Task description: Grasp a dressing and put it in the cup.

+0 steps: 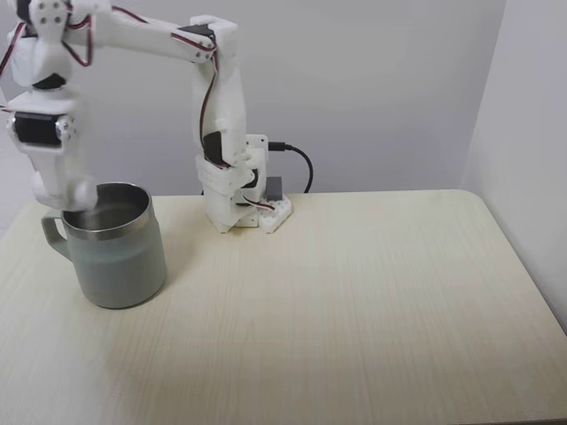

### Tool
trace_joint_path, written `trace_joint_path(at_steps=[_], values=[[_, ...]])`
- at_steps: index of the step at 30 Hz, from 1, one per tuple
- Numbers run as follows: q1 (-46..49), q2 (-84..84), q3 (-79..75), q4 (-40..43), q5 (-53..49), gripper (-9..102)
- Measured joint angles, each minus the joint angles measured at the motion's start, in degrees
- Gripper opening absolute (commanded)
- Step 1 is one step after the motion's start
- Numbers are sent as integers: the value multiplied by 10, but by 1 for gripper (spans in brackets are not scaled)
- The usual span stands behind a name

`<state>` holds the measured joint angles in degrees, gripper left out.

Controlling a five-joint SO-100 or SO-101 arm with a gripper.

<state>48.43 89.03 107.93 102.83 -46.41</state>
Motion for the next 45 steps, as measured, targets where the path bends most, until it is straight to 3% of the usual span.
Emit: trace_joint_path(at_steps=[10,22,26,28,45], values=[[13,-73,-117,0,-78,0],[-14,-158,-192,0,-80,0],[-15,-158,-192,0,-57,28],[-11,-157,-192,0,-46,35],[4,-157,-205,0,-56,33]])
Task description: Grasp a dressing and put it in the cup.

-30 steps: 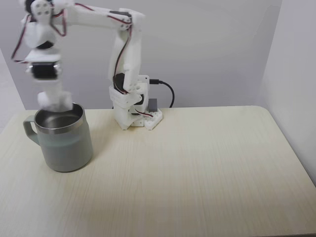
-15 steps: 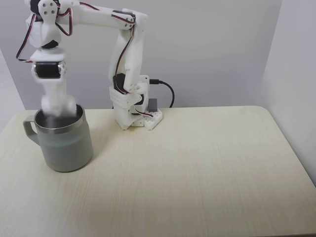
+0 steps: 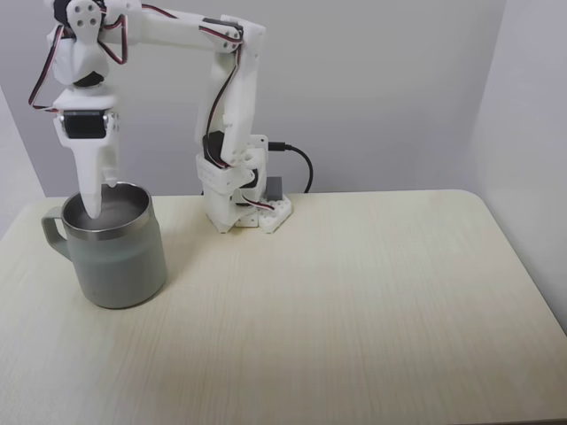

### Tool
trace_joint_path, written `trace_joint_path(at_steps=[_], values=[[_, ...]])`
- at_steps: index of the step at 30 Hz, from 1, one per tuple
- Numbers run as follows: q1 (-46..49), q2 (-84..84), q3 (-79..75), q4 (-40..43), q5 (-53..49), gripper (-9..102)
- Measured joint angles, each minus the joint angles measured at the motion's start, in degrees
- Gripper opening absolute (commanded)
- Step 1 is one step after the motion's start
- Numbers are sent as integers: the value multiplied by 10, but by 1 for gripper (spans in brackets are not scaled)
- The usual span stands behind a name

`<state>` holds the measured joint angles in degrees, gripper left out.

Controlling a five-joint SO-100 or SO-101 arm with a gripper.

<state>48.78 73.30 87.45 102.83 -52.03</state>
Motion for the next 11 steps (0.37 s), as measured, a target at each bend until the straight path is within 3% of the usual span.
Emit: trace_joint_path(at_steps=[11], values=[[-32,0,-7,0,25,33]])
